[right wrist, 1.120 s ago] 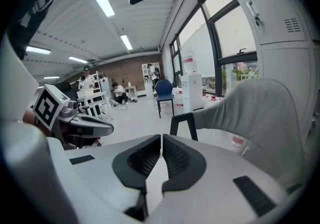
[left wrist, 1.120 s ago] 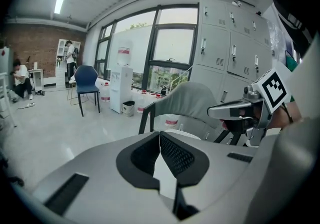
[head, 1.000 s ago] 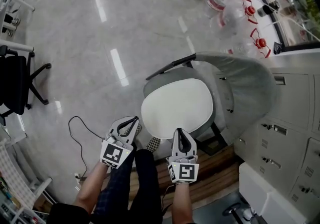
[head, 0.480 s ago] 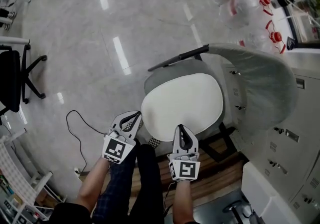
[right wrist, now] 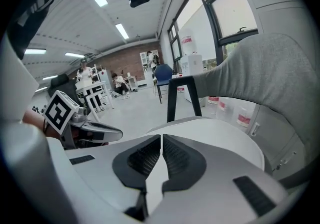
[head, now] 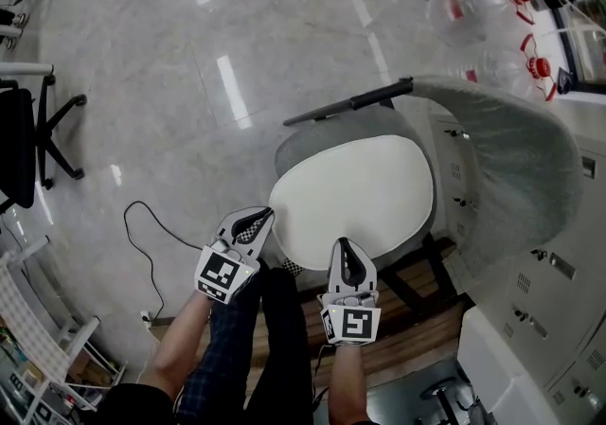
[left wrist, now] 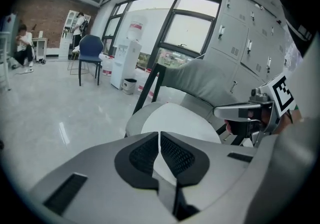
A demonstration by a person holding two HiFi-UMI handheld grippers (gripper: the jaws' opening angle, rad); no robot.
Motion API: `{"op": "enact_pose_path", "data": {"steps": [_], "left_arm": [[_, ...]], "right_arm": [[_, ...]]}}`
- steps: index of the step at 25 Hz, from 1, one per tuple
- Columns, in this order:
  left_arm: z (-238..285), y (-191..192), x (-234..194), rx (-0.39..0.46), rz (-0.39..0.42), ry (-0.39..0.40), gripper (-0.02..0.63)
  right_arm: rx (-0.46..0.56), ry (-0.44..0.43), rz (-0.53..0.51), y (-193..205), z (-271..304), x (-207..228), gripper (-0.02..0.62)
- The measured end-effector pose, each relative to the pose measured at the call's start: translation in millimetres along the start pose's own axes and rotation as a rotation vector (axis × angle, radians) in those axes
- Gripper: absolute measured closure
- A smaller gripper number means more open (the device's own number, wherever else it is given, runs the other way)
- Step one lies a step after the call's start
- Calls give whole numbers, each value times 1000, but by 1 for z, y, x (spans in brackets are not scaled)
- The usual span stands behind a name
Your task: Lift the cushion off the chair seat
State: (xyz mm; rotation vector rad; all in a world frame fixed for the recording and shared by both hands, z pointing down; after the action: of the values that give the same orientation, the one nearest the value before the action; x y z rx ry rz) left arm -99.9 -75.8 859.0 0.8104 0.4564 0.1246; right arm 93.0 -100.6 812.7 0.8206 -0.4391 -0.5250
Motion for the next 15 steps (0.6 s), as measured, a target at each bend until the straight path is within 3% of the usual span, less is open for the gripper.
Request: {"op": "enact_pose_path", "data": {"steps": [7,9,15], "left_arm": [[15,14,-7,-26,-71,-45,575],[19,17,-7,-33,-81,-47,513],[30,33,-12,-66,-145,-9,415]], "right_arm": [[-20,4,-3,8,4,5,560],[-19,17,-2,10,3,9,560],[-17,43,2,14,4,21,560]]}}
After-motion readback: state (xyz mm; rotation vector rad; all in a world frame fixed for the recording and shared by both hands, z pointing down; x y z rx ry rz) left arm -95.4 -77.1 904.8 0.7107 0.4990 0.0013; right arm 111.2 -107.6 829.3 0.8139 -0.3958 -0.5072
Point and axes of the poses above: the fingertips, and each gripper's own axes: z forward along the fingers, x to its right, y out of its underside, the point moved 6 cm from there along -z, backward along the fingers, and after that the axes turned 2 degrees about -x, right-handed, at the moved point
